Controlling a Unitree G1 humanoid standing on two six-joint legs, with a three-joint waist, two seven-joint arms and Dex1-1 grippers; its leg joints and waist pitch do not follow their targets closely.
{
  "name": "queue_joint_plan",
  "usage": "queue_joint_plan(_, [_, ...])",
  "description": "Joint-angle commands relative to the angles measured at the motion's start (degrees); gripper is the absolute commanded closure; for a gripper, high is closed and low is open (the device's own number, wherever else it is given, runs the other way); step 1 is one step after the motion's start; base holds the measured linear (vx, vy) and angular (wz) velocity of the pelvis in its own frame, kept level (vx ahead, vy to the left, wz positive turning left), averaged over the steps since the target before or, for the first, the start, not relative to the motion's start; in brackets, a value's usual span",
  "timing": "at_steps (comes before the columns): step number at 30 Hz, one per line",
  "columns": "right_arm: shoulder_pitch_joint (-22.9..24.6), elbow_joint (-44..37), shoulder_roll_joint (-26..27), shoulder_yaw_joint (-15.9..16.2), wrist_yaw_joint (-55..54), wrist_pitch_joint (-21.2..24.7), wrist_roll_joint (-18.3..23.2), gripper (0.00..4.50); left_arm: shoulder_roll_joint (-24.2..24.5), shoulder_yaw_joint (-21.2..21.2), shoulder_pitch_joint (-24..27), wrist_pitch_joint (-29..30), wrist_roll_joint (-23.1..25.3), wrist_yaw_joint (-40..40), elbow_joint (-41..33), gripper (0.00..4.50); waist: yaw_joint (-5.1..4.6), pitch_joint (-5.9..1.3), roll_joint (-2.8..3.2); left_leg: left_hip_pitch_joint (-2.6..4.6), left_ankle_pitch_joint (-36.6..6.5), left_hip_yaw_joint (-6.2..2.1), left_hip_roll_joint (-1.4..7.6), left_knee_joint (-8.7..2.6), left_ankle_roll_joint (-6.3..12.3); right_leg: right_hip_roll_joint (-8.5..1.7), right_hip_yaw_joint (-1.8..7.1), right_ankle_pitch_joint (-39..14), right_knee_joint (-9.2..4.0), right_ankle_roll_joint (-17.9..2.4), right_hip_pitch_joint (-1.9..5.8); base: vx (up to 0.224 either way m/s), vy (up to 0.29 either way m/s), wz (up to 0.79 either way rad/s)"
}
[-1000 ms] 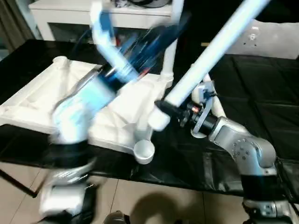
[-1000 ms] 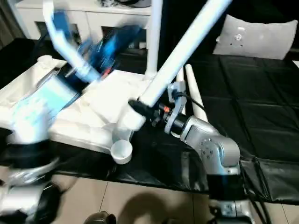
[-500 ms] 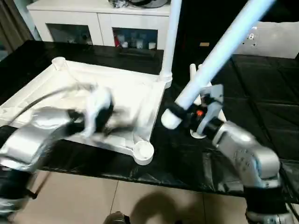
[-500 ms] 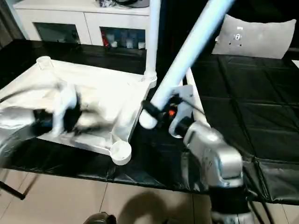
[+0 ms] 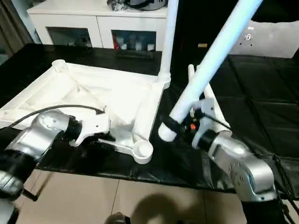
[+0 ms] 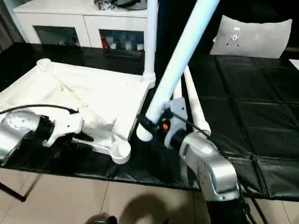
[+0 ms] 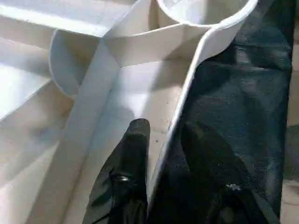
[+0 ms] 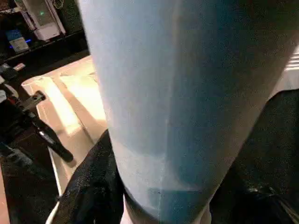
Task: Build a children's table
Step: Rotate table base
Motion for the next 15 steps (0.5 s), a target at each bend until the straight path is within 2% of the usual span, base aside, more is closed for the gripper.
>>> queue_joint_plan(1, [0.41,-1.78,-0.1,0.02,0.28,-1.02,-0.14,2.6,-0.22,-0.32,-1.6,-2.03,1.2,-0.67,2.44,3.5,-0.19,-3.94,1.07,2.15,-28.47,-0.52,0.88,-5.02,-5.68,-2.74,1.56,-24.43,-4.86,-8.58,1.39,0.0,0.0,0.0])
queue_joint_plan(2, [0.62,-1.96,-0.13,-0.02,0.42,-1.18,0.07,2.6,-1.14,-0.59,-2.83,-4.42,2.47,-0.95,6.24,3.61,-0.14,-4.0,1.31,2.08,-27.94,-0.55,0.89,-5.02,-5.63,-2.8,1.6,-23.73,-4.77,-8.83,1.51,0.0,0.0,0.0])
queue_joint_plan(5, [0.65,-2.05,-0.26,-0.15,0.66,-1.22,0.25,2.6,-1.76,-1.05,-3.73,-6.59,4.02,-0.74,9.57,3.91,-0.11,-4.03,1.21,1.95,-27.27,-0.55,0.96,-5.06,-5.44,-2.84,1.62,-22.71,-4.63,-9.23,1.7,0.0,0.0,0.0])
queue_joint_plan(8, [0.69,-2.15,-0.38,-0.2,0.83,-1.28,0.39,2.6,-2.2,-0.99,-4.34,-7.71,4.64,-0.81,11.46,4.19,-0.18,-3.82,1.31,2.1,-28.6,-0.61,0.99,-5.17,-5.52,-2.93,1.54,-24.99,-4.83,-9.13,1.68,0.0,0.0,0.0])
queue_joint_plan(9, [0.61,-2.22,-0.47,-0.31,1.07,-1.28,0.59,2.6,-2.82,-0.43,-4.64,-7.11,4.53,-0.74,12.88,4.19,-0.25,-3.77,0.97,2.14,-29.0,-0.63,1.01,-5.19,-5.49,-2.99,1.54,-26.0,-4.92,-8.94,1.65,0.0,0.0,0.0])
queue_joint_plan(10, [0.56,-2.2,-0.49,-0.33,1.11,-1.31,0.64,2.6,-3.16,-0.24,-4.89,-7.13,4.6,-0.73,13.77,4.23,-0.35,-3.72,1.12,2.11,-29.05,-0.71,0.99,-5.24,-5.45,-3.07,1.5,-26.95,-4.94,-8.74,1.77,0.0,0.0,0.0])
queue_joint_plan(12, [-0.12,-2.16,-0.43,-0.78,1.17,-0.85,1.22,2.6,-5.04,1.48,-4.76,-3.22,3.54,2.41,14.34,4.32,-0.53,-3.71,1.04,2.28,-29.13,-0.63,0.94,-5.11,-5.24,-3.09,1.51,-27.8,-5.15,-8.71,1.59,0.0,0.0,0.0])
queue_joint_plan(15, [-0.84,-2.12,-0.59,-1.07,1.39,-0.27,1.66,2.6,-7.38,3.74,-4.71,1.45,1.81,5.54,14.21,4.38,-0.78,-3.66,0.72,2.24,-28.62,-0.56,0.92,-5.04,-4.72,-3.07,1.39,-28.49,-5.14,-8.9,1.7,0.0,0.0,0.0])
